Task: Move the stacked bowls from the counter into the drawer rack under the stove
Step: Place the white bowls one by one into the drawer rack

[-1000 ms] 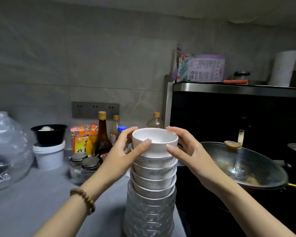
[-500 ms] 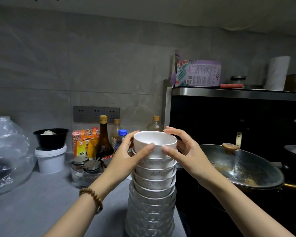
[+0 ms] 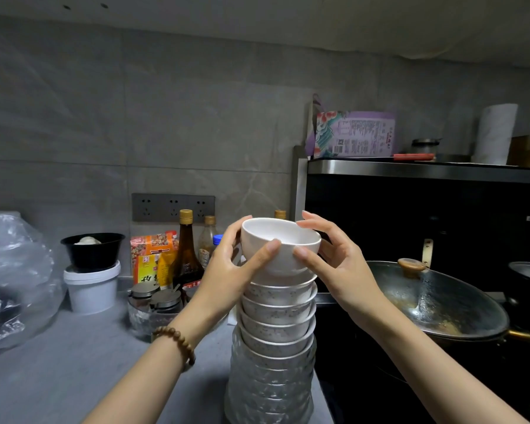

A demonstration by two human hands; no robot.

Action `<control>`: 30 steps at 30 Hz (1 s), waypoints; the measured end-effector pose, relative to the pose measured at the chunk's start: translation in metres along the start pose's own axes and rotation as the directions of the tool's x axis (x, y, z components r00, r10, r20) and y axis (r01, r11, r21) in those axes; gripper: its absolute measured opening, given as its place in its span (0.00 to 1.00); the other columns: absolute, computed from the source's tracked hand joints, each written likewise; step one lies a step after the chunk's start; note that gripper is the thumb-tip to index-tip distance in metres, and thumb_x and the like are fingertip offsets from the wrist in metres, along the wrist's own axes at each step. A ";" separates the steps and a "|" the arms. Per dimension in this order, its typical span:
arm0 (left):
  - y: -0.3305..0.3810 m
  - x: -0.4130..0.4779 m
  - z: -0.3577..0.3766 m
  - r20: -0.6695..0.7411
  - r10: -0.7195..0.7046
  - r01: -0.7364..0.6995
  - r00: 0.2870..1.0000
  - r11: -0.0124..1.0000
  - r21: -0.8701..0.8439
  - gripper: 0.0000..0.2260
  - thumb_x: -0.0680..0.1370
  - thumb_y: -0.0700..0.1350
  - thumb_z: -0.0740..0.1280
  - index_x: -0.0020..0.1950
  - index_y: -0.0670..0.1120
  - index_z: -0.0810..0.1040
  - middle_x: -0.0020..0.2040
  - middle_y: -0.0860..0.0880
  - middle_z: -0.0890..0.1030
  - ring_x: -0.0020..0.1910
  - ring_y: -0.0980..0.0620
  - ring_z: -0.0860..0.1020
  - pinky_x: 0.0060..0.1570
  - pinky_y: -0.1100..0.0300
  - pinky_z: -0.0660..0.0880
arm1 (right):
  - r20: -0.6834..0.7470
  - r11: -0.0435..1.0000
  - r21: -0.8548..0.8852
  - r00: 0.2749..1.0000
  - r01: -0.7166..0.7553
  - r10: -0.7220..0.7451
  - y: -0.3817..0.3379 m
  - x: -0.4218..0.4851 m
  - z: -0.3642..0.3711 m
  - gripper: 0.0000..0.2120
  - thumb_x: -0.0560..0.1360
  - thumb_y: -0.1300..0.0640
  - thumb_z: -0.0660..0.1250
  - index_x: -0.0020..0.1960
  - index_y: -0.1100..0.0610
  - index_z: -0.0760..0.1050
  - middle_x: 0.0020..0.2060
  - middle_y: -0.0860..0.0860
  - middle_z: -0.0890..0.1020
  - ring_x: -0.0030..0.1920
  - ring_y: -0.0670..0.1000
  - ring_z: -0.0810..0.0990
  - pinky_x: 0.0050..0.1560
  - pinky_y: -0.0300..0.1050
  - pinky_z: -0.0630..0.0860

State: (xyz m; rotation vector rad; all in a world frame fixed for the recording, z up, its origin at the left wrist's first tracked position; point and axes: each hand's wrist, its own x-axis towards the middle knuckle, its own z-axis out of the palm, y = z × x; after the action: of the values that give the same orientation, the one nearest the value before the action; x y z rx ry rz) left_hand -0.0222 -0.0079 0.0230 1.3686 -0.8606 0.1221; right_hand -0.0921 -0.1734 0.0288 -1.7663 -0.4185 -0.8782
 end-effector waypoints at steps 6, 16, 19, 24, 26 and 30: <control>0.047 -0.021 0.024 0.012 0.121 -0.120 0.993 0.990 -0.076 0.35 0.65 0.60 0.72 0.69 0.56 0.64 0.59 0.61 0.74 0.57 0.67 0.75 0.47 0.74 0.73 | -0.045 0.999 0.030 0.998 0.044 -0.043 -0.049 -0.020 -0.014 0.04 0.68 0.52 0.72 0.39 0.52 0.79 0.53 0.47 0.82 0.55 0.46 0.80 0.55 0.43 0.76; 0.056 -0.107 0.131 0.275 0.050 0.047 0.960 0.941 -0.335 0.36 0.65 0.53 0.73 0.70 0.56 0.63 0.60 0.54 0.76 0.57 0.60 0.78 0.52 0.64 0.77 | -0.101 0.985 0.011 0.980 -0.171 0.171 -0.107 -0.155 -0.089 0.23 0.63 0.34 0.72 0.43 0.53 0.82 0.50 0.50 0.84 0.50 0.46 0.81 0.51 0.37 0.77; 0.038 -0.136 0.169 0.369 -0.051 0.180 0.928 0.929 -0.325 0.35 0.63 0.58 0.74 0.68 0.58 0.66 0.59 0.55 0.77 0.56 0.59 0.79 0.50 0.63 0.77 | -0.112 0.944 -0.075 0.944 -0.320 0.311 -0.101 -0.206 -0.125 0.26 0.69 0.39 0.69 0.53 0.61 0.81 0.54 0.52 0.83 0.53 0.49 0.80 0.57 0.47 0.72; -0.007 -0.186 0.238 0.550 -0.297 0.507 0.781 0.814 -0.282 0.32 0.65 0.61 0.74 0.64 0.53 0.70 0.57 0.50 0.80 0.52 0.55 0.81 0.46 0.59 0.80 | -0.132 0.828 -0.168 0.845 -0.535 0.518 -0.092 -0.288 -0.175 0.15 0.72 0.52 0.66 0.54 0.58 0.83 0.58 0.48 0.82 0.59 0.44 0.79 0.60 0.36 0.73; -0.029 -0.204 0.266 0.618 -0.372 0.607 0.693 0.763 -0.222 0.34 0.62 0.63 0.72 0.63 0.50 0.69 0.57 0.49 0.80 0.50 0.54 0.82 0.42 0.60 0.80 | -0.152 0.769 -0.178 0.789 -0.614 0.595 -0.082 -0.316 -0.191 0.13 0.72 0.52 0.66 0.50 0.56 0.84 0.53 0.47 0.84 0.54 0.42 0.80 0.55 0.32 0.73; -0.088 -0.236 0.318 0.714 -0.481 0.736 0.509 0.673 -0.072 0.38 0.64 0.63 0.70 0.65 0.41 0.68 0.51 0.45 0.79 0.38 0.57 0.82 0.34 0.65 0.77 | -0.186 0.648 -0.174 0.671 -0.741 0.718 -0.050 -0.365 -0.224 0.08 0.71 0.49 0.68 0.40 0.49 0.85 0.35 0.43 0.84 0.38 0.37 0.80 0.40 0.27 0.73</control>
State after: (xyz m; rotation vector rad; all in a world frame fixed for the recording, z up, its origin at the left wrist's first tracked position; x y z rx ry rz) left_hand -0.2860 -0.2177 -0.2028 1.2741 -0.8219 -1.1234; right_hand -0.4482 -0.3125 -0.1700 -1.8601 0.4942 -0.4188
